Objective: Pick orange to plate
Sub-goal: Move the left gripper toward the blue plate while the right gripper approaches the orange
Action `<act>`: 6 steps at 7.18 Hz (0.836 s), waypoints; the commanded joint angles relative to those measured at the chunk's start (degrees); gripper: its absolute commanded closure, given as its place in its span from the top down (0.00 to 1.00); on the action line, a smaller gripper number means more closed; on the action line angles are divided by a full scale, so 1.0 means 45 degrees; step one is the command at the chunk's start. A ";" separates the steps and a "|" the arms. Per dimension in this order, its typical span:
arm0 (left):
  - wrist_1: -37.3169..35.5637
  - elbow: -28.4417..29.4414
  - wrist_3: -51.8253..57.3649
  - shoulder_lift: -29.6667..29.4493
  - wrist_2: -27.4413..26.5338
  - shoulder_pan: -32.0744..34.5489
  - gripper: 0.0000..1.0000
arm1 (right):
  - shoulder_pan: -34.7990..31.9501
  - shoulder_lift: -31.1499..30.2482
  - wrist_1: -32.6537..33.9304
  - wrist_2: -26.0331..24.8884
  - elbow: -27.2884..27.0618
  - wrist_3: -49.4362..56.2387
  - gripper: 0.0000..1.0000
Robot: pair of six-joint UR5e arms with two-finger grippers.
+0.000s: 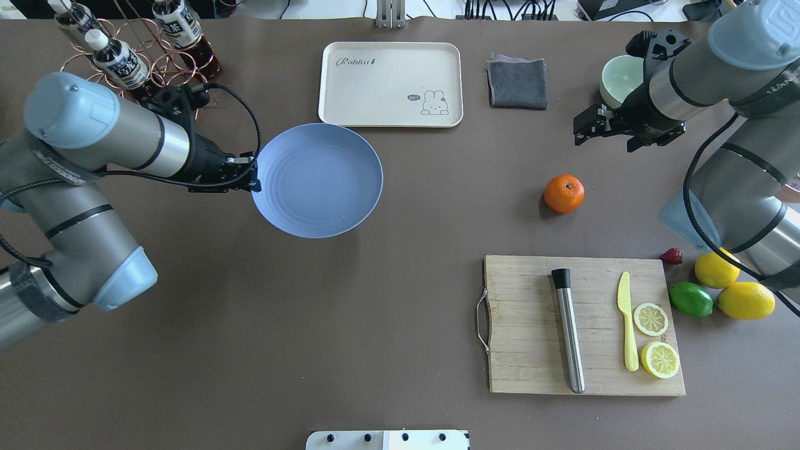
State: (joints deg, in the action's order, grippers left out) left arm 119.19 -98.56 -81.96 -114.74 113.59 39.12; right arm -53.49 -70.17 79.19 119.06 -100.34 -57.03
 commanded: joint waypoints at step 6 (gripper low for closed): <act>-0.0315 0.0726 -0.1318 -0.1122 -0.3895 -0.3556 0.00 | 0.0948 0.0144 -0.0273 -0.0990 0.0911 -0.0082 1.00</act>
State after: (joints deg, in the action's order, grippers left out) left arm 117.74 -96.81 -87.79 -118.73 97.55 24.13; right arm -49.31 -69.55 78.04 114.63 -96.41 -57.34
